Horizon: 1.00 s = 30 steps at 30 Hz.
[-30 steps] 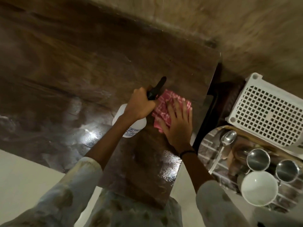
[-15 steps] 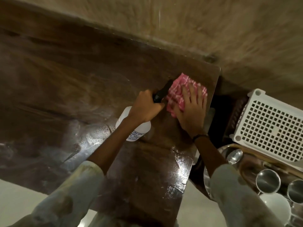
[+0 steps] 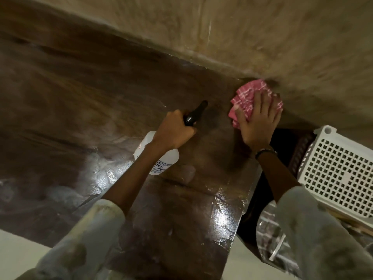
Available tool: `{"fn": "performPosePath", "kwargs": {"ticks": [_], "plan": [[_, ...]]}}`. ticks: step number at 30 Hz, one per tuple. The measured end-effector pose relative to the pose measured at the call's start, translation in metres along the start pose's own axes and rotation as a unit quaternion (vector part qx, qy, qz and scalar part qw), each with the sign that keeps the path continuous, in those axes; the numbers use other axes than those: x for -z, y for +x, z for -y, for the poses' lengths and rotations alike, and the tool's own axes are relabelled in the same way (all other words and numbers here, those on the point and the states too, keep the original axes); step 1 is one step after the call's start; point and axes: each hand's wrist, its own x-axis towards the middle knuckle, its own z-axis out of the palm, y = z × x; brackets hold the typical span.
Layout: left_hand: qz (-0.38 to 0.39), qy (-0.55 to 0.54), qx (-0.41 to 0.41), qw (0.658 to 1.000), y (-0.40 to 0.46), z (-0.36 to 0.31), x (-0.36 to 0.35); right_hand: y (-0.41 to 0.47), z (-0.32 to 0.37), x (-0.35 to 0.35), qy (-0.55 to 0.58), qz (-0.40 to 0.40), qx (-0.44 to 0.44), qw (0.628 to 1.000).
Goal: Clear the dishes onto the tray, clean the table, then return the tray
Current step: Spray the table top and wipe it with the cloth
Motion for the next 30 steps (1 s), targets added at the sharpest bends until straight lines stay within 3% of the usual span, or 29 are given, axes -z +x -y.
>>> {"fn": "performPosePath", "kwargs": {"ticks": [3, 12, 17, 22, 26, 30], "plan": [[0.009, 0.017, 0.006, 1.0, 0.004, -0.002, 0.0, -0.02, -0.018, 0.002, -0.004, 0.027, 0.087, 0.996], [0.031, 0.028, 0.013, 0.999, 0.01, 0.001, 0.005, -0.019, -0.009, 0.008, 0.0, 0.023, 0.063, 0.998], [0.001, 0.019, 0.024, 1.0, 0.006, 0.013, 0.015, 0.016, 0.044, 0.001, 0.007, 0.043, 0.056, 0.997], [-0.02, -0.021, 0.02, 0.999, -0.005, 0.027, 0.038, 0.02, 0.114, -0.013, 0.009, 0.077, 0.174, 0.982], [-0.032, -0.016, 0.015, 0.999, -0.012, 0.038, 0.052, -0.017, 0.075, -0.007, -0.02, 0.096, 0.298, 0.95], [-0.024, -0.011, 0.01, 1.0, -0.014, 0.046, 0.061, -0.018, 0.027, 0.009, -0.023, 0.082, 0.222, 0.971]]}}
